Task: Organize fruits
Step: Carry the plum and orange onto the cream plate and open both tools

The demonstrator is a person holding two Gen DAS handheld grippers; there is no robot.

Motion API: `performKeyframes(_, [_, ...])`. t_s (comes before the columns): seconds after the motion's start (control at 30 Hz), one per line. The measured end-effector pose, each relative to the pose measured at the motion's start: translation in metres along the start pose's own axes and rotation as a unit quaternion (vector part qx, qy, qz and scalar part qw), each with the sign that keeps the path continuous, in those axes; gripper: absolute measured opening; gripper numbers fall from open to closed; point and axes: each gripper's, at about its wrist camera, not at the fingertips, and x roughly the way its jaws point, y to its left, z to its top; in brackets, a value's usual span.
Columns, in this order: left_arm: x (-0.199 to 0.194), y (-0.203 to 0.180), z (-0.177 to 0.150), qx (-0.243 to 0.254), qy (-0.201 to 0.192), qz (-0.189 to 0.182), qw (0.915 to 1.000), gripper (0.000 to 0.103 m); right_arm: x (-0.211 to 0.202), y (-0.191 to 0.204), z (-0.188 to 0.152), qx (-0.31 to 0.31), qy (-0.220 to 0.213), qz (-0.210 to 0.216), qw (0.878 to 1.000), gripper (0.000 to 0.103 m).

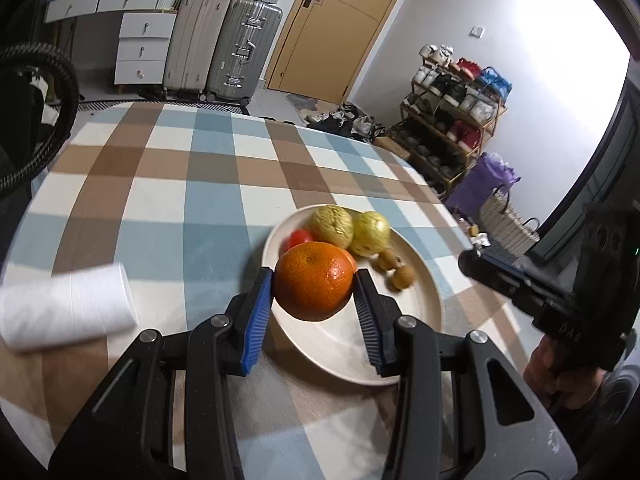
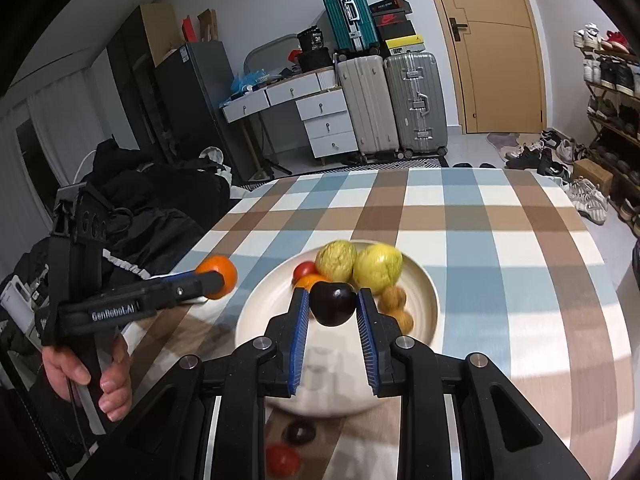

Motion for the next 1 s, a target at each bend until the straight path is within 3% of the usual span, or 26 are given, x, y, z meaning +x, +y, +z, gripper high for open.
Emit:
performKeyframes(0.27, [0.042,0.001,0.008,0.026,0.023,-0.003,0.9994,0.038,0.044,-0.016,0.023,0.009,0.019,0.002,1.000,0.025])
performKeyframes(0.53, [0.063,-0.003,0.007,0.060,0.035,0.009,0.9975,0.038,0.078,-0.019,0.021,0.005,0.043,0.009,0.999,0.025])
performKeyframes(1.0, [0.078,0.000,0.007,0.059,0.050,0.005,0.9970,0.038,0.093,-0.024,0.010,0.007,0.064,0.012,0.998,0.025])
